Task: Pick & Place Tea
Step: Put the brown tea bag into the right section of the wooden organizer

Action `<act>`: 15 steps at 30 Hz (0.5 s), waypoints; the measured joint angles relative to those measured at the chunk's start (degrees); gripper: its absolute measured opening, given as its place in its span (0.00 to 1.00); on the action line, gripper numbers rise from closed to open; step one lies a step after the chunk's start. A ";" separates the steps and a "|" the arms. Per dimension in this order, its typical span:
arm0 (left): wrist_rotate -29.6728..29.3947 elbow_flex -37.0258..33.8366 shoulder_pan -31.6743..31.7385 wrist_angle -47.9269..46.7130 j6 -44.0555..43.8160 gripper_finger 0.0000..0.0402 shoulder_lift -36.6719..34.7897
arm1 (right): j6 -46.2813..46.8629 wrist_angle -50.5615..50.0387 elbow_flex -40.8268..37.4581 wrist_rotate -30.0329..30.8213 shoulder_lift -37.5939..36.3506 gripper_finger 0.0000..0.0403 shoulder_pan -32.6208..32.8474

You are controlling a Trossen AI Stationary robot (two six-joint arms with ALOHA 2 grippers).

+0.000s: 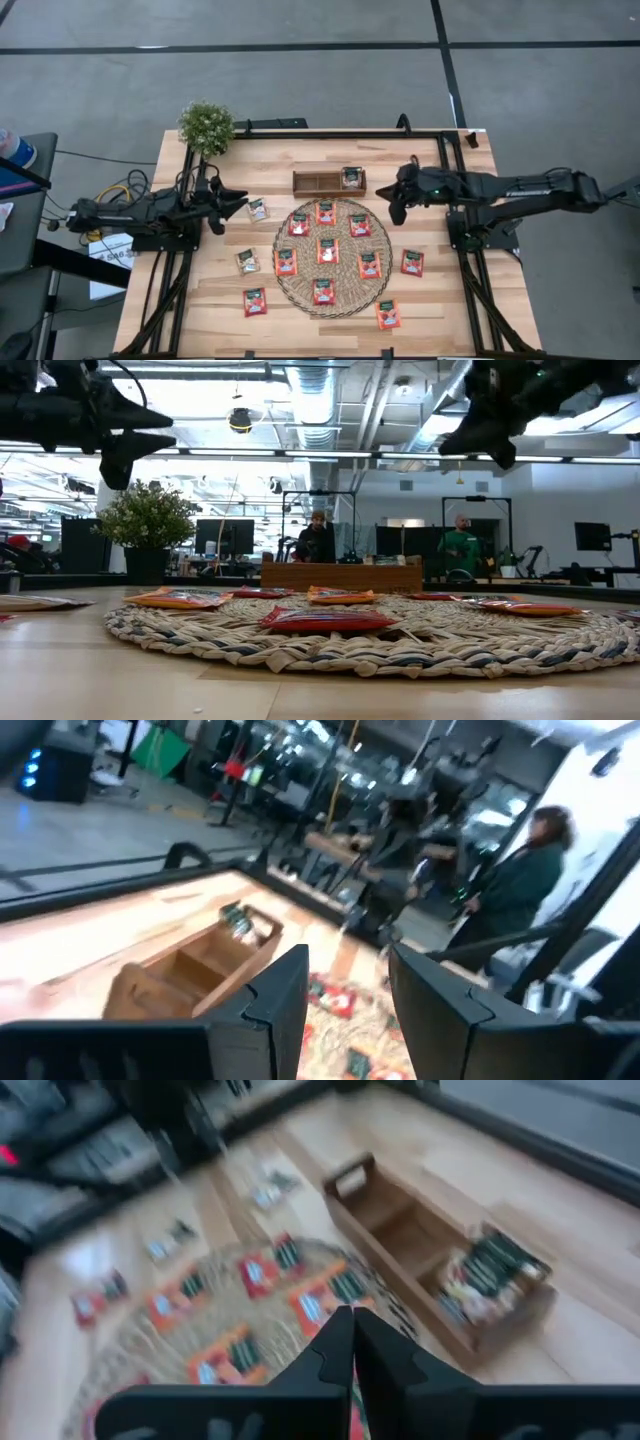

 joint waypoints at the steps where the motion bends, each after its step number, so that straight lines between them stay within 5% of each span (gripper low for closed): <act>1: -0.52 0.59 0.00 -0.40 0.19 0.33 1.62 | 0.73 2.76 -1.55 -0.03 -1.11 0.01 0.00; 15: -6.64 16.21 0.02 -8.74 2.60 0.33 36.00 | 2.53 28.83 -17.59 -0.01 -15.05 0.00 -0.08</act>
